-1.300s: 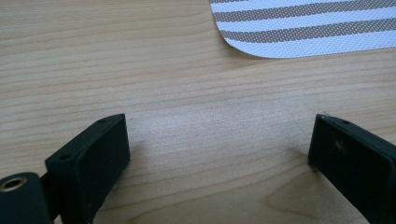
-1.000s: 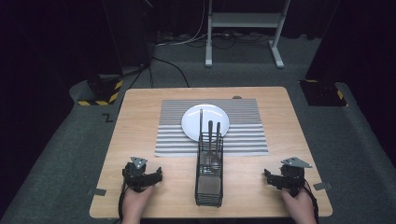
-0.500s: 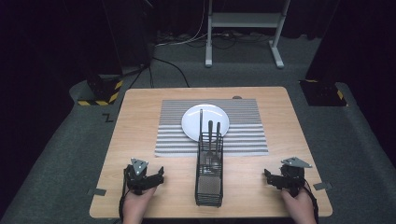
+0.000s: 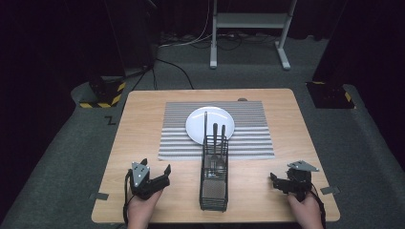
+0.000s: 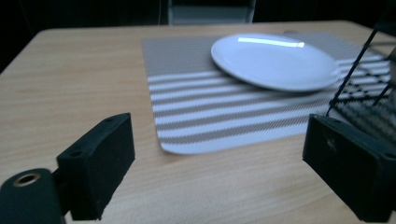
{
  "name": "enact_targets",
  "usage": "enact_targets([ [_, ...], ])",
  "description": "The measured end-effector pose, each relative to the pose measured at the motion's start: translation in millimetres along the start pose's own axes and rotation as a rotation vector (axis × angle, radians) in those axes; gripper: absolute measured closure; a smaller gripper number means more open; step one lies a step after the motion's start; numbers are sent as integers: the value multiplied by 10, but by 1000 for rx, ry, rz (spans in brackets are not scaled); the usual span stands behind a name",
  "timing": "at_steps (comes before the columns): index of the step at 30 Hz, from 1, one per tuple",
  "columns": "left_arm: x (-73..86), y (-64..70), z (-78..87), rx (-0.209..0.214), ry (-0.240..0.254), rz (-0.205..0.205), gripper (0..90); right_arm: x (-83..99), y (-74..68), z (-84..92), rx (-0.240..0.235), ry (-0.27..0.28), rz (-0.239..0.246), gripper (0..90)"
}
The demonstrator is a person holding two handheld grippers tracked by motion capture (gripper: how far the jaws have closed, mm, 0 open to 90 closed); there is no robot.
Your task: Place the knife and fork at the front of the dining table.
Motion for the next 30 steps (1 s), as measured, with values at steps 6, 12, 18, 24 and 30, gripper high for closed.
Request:
enact_targets([
  [6,-171,30,119,14,142,24,123,0,0,0,0,0,0,99],
  [12,-277,81,206,32,208,26,114,0,0,0,0,0,0,99],
  [18,-301,100,229,32,223,18,113,0,0,0,0,0,0,99],
  [24,-321,129,245,51,214,37,113,0,0,0,0,0,0,99],
  [30,-346,174,266,41,221,20,109,-9,-14,-12,-4,0,3,99],
])
Point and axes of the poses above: each handheld gripper's, and its own axes: z roughly backward along the jaws, x roughly out of its underside, y roughly to its right, the point moved 8 cm from there along -z, roughly forward along the jaws, and after that the axes turned 7 degrees about -x, right-handed, at the moved point
